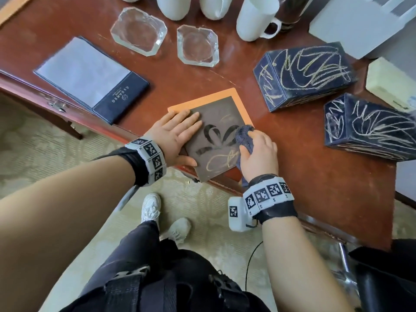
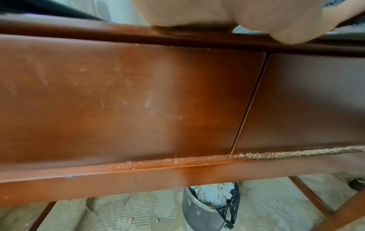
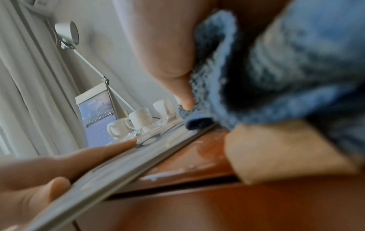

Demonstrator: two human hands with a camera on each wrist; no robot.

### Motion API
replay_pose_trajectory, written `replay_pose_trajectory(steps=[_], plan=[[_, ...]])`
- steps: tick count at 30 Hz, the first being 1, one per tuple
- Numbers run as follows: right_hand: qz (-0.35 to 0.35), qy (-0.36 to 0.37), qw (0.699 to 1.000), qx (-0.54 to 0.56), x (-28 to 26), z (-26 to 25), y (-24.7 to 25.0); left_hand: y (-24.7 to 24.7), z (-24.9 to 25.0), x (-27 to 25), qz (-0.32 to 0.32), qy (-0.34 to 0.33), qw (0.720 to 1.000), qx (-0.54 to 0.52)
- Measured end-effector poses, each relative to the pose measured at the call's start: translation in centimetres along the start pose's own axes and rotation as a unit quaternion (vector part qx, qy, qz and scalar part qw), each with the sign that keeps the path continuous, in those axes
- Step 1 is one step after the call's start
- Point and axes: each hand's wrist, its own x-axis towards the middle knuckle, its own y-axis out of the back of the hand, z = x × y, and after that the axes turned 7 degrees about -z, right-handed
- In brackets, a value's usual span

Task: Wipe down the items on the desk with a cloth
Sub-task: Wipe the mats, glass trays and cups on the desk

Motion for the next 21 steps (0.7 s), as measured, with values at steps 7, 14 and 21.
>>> replay_pose_trajectory(steps=[7, 14, 21], plan=[[-0.091, 0.151, 0.978, -0.108, -1.1, -2.4, -0.6, -0.4, 0.1, 0.4, -0.017, 0.014, 1.0, 0.018], [-0.217, 0.227, 0.94, -0.136, -1.8, -0.1, 1.6, 0.4, 0.4, 0.1, -0.043, 0.022, 0.998, 0.029], [-0.145, 0.179, 0.96, -0.157, -0.9, -2.4, 0.4, 1.1, 0.9, -0.1, -0.066, 0.04, 0.996, 0.045]])
